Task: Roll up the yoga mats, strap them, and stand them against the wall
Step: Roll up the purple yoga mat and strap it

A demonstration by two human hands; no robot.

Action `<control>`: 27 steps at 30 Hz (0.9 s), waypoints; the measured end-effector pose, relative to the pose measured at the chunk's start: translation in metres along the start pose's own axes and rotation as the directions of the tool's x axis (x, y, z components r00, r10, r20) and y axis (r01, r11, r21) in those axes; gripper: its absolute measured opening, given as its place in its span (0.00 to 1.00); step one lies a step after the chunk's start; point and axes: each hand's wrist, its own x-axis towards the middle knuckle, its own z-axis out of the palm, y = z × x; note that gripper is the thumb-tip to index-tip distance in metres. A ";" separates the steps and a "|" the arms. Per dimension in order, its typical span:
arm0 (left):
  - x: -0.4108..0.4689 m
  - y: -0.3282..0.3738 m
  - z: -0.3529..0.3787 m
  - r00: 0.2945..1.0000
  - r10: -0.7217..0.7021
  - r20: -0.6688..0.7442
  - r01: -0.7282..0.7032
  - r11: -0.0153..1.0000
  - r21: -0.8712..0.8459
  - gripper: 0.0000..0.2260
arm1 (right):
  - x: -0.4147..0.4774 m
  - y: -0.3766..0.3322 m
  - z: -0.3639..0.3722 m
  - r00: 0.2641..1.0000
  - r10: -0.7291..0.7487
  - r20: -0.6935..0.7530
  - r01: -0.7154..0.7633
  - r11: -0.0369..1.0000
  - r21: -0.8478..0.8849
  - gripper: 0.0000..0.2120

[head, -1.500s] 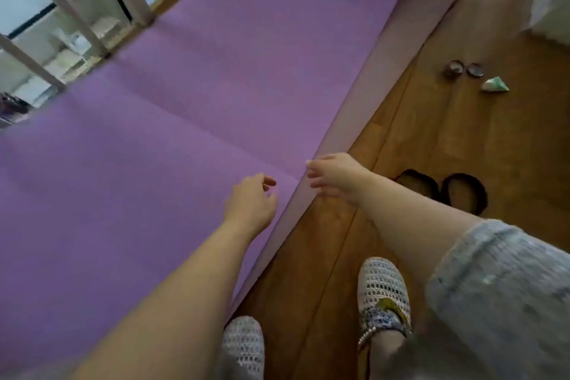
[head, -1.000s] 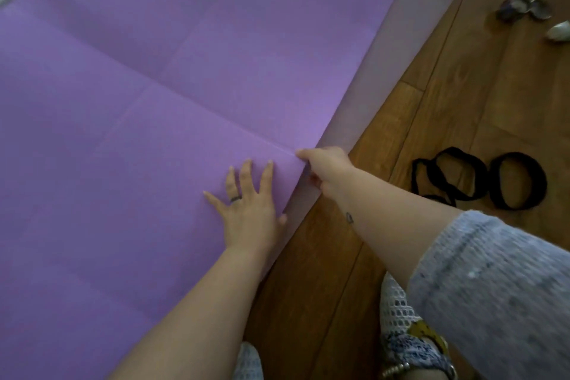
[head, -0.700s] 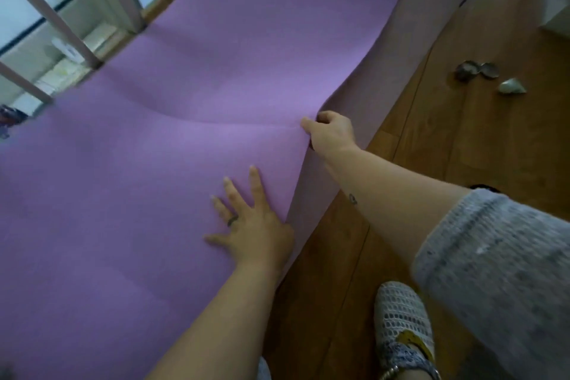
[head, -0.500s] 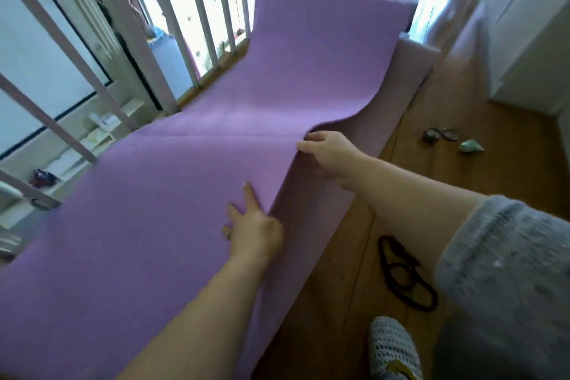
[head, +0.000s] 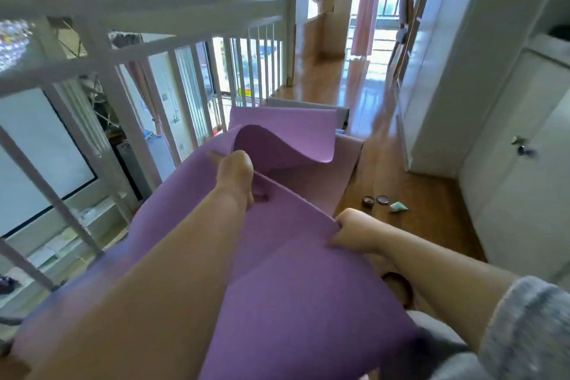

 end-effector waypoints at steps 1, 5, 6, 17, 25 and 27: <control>-0.011 0.011 0.004 0.999 0.039 0.031 -0.038 0.999 -0.025 0.28 | -0.008 0.002 -0.020 0.992 -0.002 -0.125 0.002 1.000 -0.003 0.04; -0.061 0.064 0.024 0.986 0.135 0.100 -0.121 0.983 -0.139 0.26 | -0.052 -0.015 -0.104 0.845 -0.060 -0.532 0.043 0.998 -0.044 0.08; -0.073 0.077 0.028 0.981 0.151 0.123 -0.131 0.978 -0.161 0.25 | -0.062 -0.020 -0.123 0.793 -0.070 -0.605 0.039 0.997 -0.064 0.08; -0.154 0.151 0.019 0.925 0.354 -0.139 -0.316 0.918 0.240 0.36 | -0.156 -0.075 -0.218 0.197 -0.295 -0.935 0.188 0.947 -0.259 0.18; -0.151 0.060 -0.085 0.858 0.125 0.498 -0.499 -0.027 0.866 0.28 | -0.172 -0.046 -0.111 0.217 -0.600 -0.770 0.398 0.774 -0.492 0.07; -0.155 0.037 -0.093 0.869 0.013 0.494 -0.488 -0.145 0.861 0.25 | -0.169 -0.041 -0.088 0.280 -0.627 -0.727 0.440 0.757 -0.483 0.07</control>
